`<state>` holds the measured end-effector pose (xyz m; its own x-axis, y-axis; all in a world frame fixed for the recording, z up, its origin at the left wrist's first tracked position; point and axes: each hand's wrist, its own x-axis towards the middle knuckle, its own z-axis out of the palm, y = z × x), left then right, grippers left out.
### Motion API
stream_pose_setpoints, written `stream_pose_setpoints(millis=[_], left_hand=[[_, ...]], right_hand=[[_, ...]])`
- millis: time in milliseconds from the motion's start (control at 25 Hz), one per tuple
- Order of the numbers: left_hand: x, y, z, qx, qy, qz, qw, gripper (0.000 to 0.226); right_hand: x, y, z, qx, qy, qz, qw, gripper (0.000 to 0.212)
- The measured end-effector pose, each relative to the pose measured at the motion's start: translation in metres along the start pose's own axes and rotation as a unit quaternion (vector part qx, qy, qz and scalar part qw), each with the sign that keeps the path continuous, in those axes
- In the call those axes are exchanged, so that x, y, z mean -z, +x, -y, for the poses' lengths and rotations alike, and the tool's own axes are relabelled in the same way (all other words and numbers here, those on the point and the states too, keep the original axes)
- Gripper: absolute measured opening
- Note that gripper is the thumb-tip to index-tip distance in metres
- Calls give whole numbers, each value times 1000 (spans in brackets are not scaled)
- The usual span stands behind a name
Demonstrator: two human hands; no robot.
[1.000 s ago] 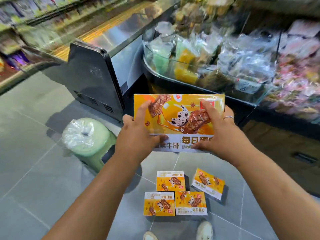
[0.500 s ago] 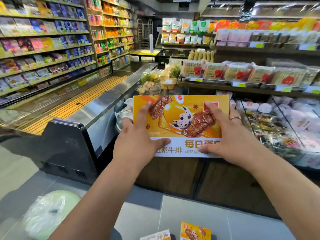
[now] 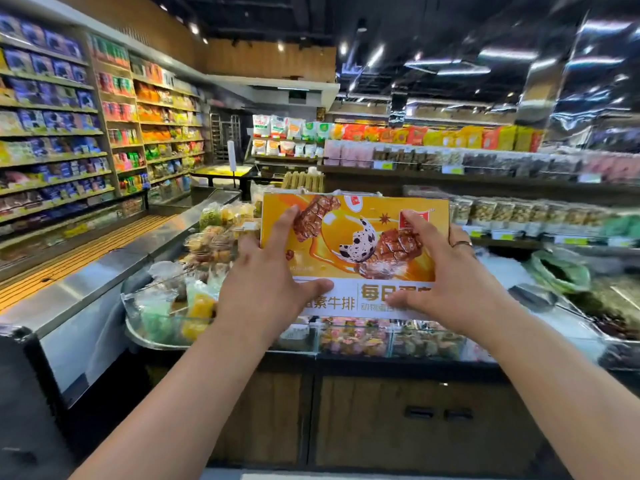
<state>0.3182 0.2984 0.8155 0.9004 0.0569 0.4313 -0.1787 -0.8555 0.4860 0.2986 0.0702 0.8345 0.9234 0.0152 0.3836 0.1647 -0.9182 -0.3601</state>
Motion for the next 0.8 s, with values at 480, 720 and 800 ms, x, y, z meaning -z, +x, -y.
stream_pose_setpoints(millis=[480, 720, 800], left_hand=[[-157, 23, -238, -133, -62, 86, 986, 108], [-239, 70, -305, -226, -88, 141, 960, 108], [-269, 85, -330, -265, -104, 167, 944, 110]], right_hand=[[127, -26, -228, -155, -66, -49, 984, 109], [138, -22, -313, -245, -49, -96, 963, 106], [140, -23, -336, -286, -57, -118, 949, 104]])
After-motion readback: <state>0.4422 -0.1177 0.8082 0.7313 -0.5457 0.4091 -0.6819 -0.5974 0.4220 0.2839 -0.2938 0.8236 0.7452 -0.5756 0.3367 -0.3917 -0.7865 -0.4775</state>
